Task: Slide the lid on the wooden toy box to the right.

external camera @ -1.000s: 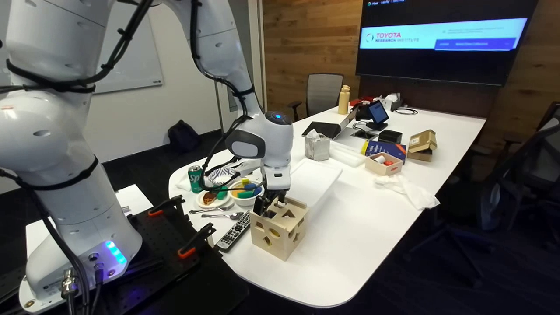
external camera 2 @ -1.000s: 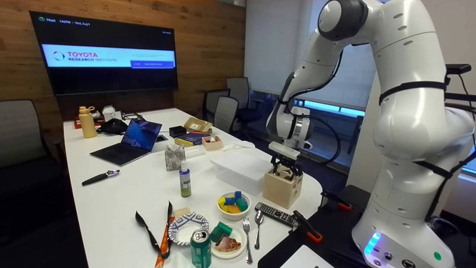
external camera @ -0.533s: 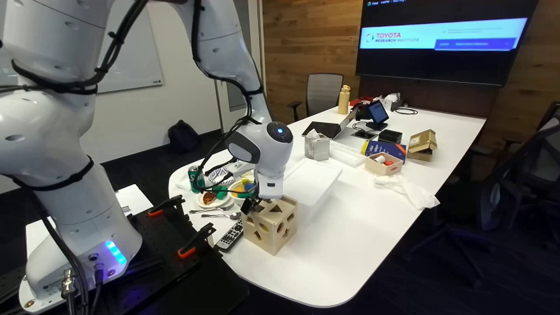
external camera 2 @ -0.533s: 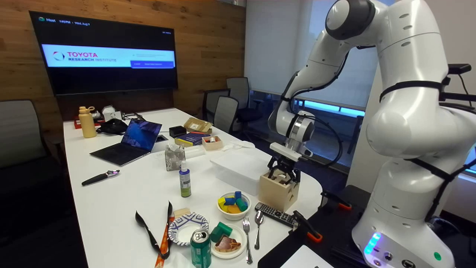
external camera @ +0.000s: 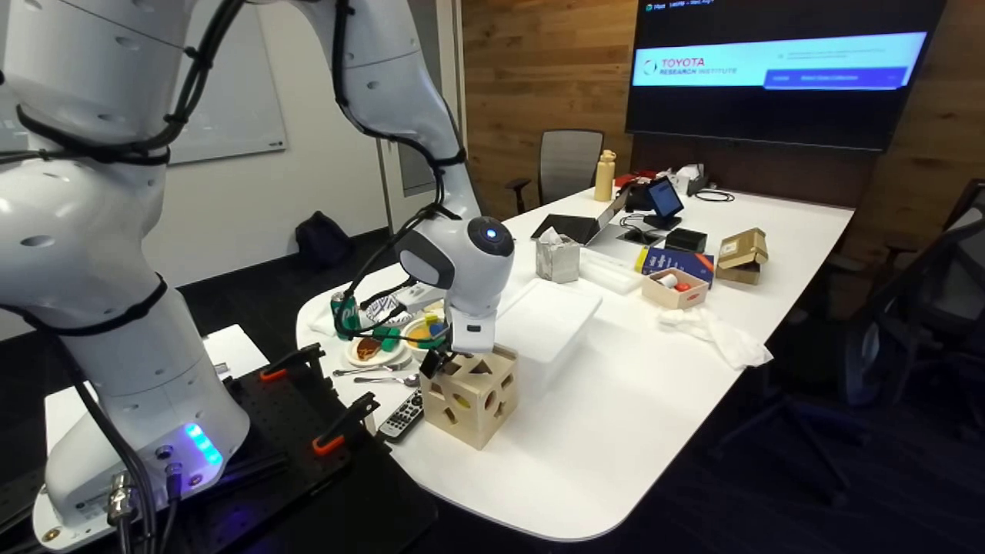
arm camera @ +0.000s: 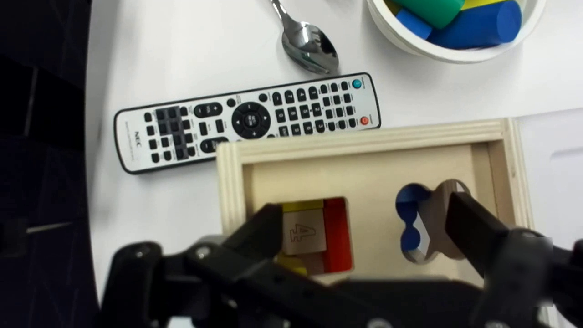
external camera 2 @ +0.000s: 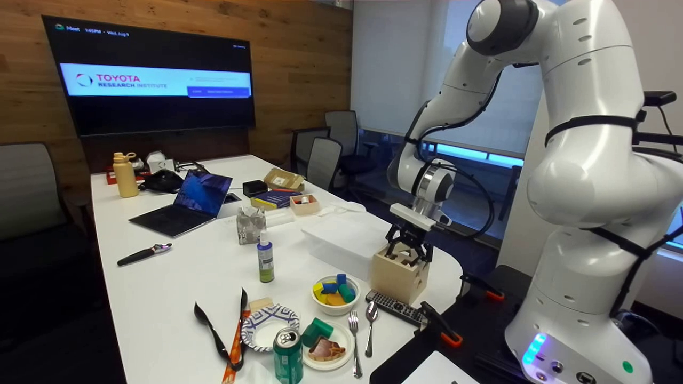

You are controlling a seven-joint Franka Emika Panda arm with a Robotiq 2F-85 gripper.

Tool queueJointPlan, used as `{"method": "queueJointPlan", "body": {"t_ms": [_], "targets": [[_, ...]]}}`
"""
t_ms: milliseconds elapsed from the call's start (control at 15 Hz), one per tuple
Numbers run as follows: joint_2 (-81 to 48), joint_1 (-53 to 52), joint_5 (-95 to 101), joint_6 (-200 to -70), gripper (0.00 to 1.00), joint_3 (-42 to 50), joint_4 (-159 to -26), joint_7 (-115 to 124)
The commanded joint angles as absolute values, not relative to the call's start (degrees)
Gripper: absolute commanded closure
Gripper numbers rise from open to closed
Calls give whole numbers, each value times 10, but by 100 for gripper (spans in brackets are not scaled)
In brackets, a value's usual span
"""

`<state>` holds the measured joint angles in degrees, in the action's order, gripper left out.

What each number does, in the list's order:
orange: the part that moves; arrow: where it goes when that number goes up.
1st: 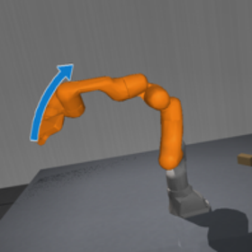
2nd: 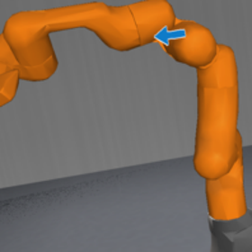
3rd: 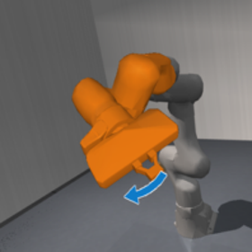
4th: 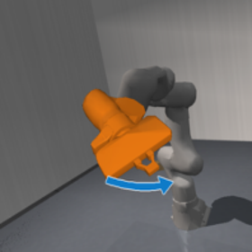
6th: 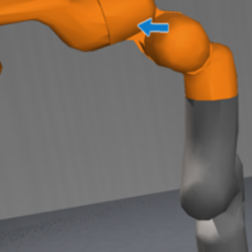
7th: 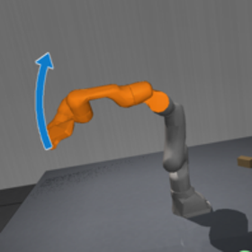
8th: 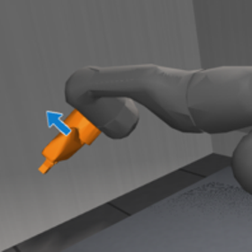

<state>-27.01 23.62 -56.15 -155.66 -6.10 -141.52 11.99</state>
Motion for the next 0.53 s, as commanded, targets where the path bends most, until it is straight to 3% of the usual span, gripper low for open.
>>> {"method": "queueJointPlan", "body": {"t_ms": [0,467], "targets": [[-231,142,-533,-1554,0,28,-1444,184],[-234,39,-413,-1569,0,118,-1445,326]]}}
